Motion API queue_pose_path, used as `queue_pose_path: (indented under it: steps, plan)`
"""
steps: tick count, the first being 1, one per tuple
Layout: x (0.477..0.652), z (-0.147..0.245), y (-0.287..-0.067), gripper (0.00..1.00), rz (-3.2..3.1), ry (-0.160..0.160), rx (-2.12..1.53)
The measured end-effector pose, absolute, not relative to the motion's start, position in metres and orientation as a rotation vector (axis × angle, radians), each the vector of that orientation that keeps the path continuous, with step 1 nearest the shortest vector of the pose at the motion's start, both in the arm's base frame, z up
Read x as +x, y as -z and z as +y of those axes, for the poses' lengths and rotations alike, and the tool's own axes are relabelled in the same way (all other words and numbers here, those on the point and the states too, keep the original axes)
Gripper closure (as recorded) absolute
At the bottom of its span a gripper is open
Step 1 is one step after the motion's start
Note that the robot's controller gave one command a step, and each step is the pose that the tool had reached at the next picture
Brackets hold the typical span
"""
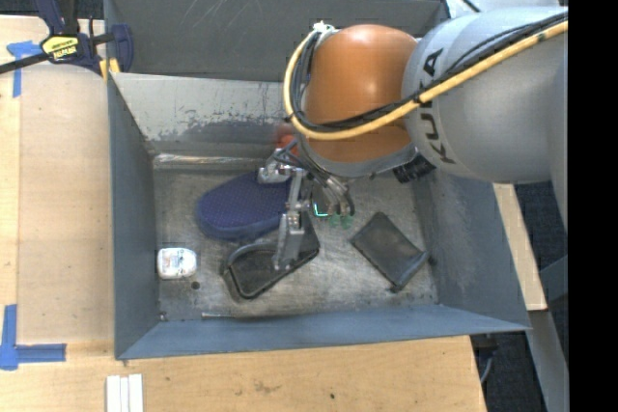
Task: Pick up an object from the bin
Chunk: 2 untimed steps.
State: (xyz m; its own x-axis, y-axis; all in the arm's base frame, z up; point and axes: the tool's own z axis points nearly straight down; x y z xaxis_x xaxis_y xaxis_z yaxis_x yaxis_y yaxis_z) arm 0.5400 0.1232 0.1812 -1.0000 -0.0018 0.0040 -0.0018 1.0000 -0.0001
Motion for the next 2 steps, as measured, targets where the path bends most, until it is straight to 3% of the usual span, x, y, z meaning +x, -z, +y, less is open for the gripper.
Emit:
queue_pose_path:
  steps: [1, 2]
  plan:
    - [0.600, 0.114, -0.110, 0.00, -3.140, 0.001, 0.179]
    - [0.618, 0.141, -0.073, 0.00, -3.142, 0.001, -0.156]
